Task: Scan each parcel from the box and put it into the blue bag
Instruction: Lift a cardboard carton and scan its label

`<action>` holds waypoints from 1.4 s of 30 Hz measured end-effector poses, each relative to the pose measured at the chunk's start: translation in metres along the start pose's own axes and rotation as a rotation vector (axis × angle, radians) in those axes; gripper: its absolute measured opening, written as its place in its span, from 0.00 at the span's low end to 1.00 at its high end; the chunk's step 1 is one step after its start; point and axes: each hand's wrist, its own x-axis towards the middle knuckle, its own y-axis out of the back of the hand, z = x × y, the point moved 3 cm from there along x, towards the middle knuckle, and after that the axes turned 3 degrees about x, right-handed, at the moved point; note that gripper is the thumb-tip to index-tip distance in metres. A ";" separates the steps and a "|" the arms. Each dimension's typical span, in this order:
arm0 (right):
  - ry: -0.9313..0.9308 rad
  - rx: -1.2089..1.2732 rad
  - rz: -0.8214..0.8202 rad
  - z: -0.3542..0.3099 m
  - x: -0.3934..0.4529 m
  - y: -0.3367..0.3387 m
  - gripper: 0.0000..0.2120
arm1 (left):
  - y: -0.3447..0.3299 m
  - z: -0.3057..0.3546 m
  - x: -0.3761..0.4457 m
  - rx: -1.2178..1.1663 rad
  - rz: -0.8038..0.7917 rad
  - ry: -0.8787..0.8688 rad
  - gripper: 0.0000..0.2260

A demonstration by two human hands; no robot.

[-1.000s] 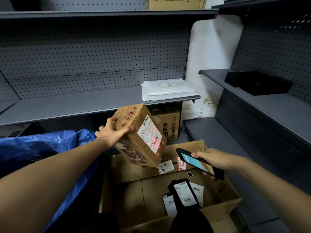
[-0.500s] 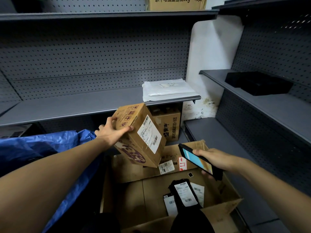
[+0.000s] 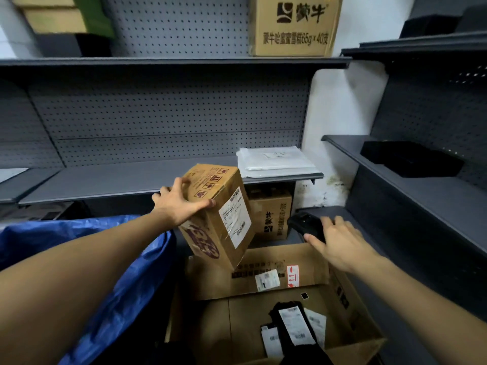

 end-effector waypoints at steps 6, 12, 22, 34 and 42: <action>0.060 0.007 0.065 -0.038 0.010 0.039 0.31 | 0.077 -0.005 -0.012 -0.030 0.088 0.030 0.52; 0.124 0.033 0.136 -0.090 0.025 0.072 0.35 | 0.169 -0.033 -0.020 0.046 0.191 0.037 0.49; 0.337 0.174 0.204 -0.238 0.034 0.098 0.35 | 0.266 -0.139 -0.071 0.155 0.273 0.179 0.48; 0.482 0.199 0.210 -0.339 0.013 0.093 0.33 | 0.250 -0.221 -0.106 0.398 0.141 0.126 0.50; 0.460 0.154 0.159 -0.344 0.021 0.065 0.33 | 0.180 -0.227 -0.106 0.771 0.161 -0.018 0.53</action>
